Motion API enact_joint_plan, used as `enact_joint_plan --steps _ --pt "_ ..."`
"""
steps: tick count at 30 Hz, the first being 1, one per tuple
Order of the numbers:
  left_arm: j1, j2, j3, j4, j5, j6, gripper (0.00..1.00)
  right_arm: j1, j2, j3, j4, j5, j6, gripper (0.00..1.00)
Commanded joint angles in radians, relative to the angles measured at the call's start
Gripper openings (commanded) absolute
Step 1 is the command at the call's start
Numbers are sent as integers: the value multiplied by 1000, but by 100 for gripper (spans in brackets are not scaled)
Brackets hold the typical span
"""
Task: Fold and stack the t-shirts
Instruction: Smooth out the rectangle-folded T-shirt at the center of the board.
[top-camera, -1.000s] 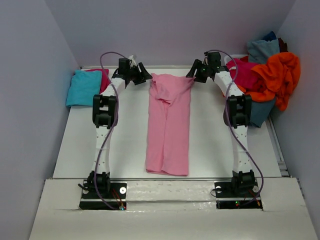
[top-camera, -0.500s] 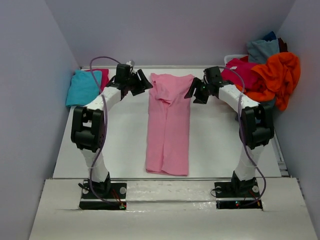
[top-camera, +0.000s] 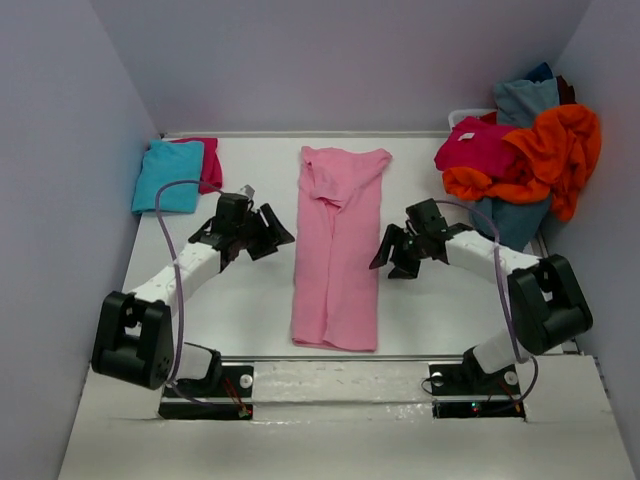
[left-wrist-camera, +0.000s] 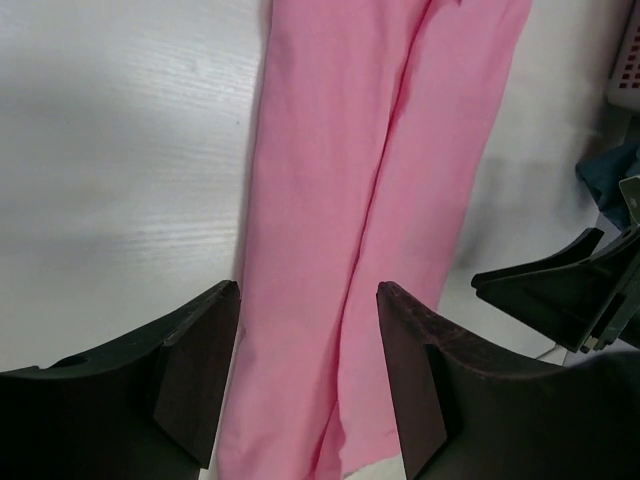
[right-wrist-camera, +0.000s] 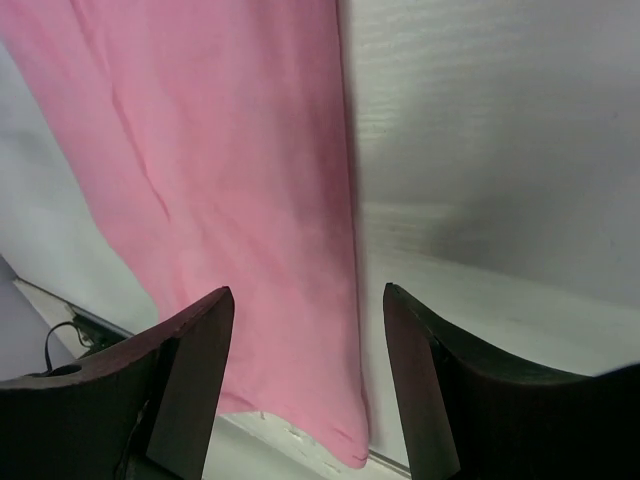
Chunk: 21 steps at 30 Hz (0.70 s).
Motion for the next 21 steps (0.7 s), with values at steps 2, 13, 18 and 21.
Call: enact_joint_plan --steps 2,13,18,21 --pt "-1 -166 -105 0 73 -28 69 3 -180 -82 38 2 32 67" --pt "-10 -267 -324 48 214 -111 69 13 -272 -268 81 -136 91 68" --pt "-11 -255 -359 63 240 -105 69 23 -324 -372 127 -205 143 68" --pt "-11 -240 -399 109 279 -123 69 34 -362 -452 168 -256 195 68"
